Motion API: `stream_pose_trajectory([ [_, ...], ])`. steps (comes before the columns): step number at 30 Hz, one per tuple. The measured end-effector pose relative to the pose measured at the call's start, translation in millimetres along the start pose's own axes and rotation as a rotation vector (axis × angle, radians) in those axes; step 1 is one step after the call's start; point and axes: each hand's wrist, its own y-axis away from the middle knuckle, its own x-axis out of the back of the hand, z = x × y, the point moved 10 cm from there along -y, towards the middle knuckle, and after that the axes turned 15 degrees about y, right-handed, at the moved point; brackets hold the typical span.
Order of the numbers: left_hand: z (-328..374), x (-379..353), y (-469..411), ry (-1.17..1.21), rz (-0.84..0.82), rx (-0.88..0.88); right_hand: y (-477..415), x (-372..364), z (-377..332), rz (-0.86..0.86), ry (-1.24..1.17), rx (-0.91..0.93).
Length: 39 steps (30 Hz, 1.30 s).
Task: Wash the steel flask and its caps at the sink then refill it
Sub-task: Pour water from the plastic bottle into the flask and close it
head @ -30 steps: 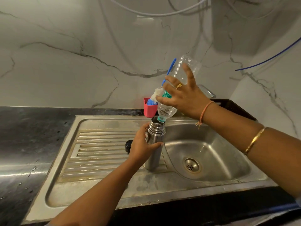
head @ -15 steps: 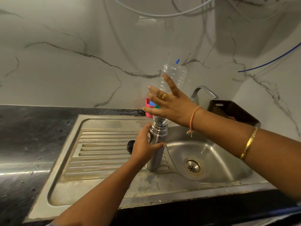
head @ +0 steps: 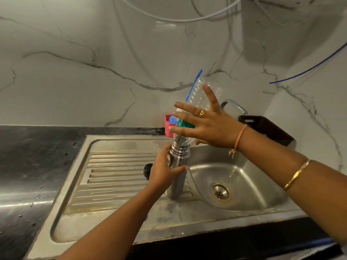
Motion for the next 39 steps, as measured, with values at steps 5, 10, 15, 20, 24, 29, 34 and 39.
stream_pose_trajectory([
  [5, 2.0, -0.4, 1.4, 0.011, -0.009, 0.007, -8.8, -12.4, -9.4, -0.066, 0.044, 0.127],
  [10, -0.5, 0.8, 1.3, -0.001, 0.001, 0.002, -27.1, -13.9, -5.5, -0.119, 0.092, 0.110],
  [15, -0.8, 0.9, -1.2, -0.005, -0.006, 0.003, -21.4, -18.2, 1.9, -0.192, 0.124, 0.044],
  [20, -3.5, 0.6, -2.1, 0.003, -0.005, 0.014, -3.3, -19.6, 20.4, -0.193, 0.013, -0.126],
  [24, -3.6, -0.8, -2.1, 0.015, -0.015, 0.005, 21.9, -33.5, 29.7, -0.318, -0.099, -0.335],
  [29, -4.5, -1.7, -1.2, 0.012, -0.022, -0.021, 60.0, -52.3, 19.5, -0.507, -0.263, -0.563],
  [34, -4.4, -2.1, -3.1, 0.015, -0.028, -0.016, 89.3, -70.6, 8.2, -0.697, -0.550, -0.770],
  [39, -16.5, 1.1, -3.3, -0.014, -0.011, 0.040, 119.4, -89.8, -28.6, -0.526, -1.317, -1.224],
])
